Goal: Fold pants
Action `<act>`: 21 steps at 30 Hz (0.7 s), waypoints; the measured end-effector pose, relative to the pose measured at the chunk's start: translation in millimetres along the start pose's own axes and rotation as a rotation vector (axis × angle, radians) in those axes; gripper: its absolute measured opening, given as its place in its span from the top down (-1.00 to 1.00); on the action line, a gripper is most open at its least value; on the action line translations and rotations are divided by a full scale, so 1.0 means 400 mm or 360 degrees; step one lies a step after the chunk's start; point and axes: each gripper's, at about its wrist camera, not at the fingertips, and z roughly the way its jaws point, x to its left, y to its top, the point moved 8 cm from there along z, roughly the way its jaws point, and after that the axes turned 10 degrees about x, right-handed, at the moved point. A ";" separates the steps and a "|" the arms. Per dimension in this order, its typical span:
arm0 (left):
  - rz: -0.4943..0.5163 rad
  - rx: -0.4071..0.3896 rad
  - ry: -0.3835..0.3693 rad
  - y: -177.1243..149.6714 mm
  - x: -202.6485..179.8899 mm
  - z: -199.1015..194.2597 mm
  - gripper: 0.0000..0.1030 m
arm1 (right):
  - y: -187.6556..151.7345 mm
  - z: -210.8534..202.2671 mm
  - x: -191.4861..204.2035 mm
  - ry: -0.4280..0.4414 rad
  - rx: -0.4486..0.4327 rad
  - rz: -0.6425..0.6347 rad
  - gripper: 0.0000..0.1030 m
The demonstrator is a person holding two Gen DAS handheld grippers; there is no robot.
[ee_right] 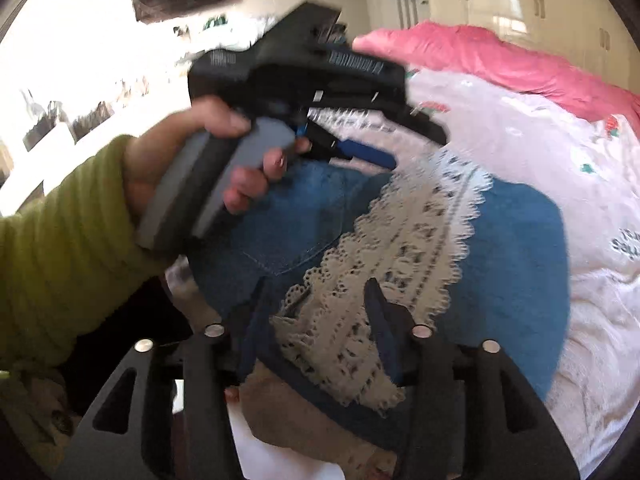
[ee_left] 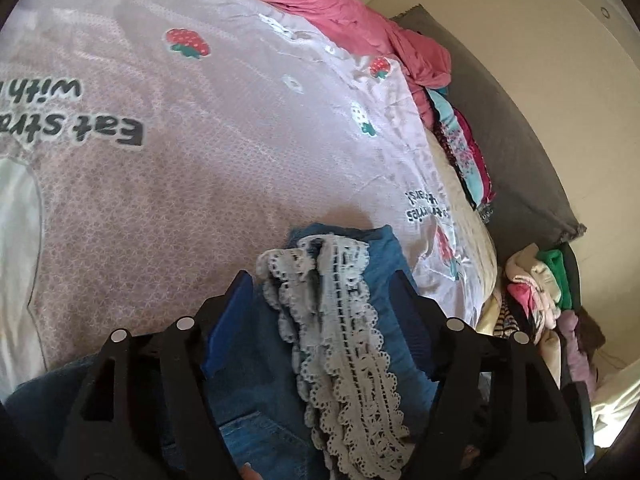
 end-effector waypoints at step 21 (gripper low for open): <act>0.0147 0.0021 0.0259 0.004 -0.011 0.039 0.55 | -0.081 0.064 0.033 -0.0342 0.0158 -0.0114 0.44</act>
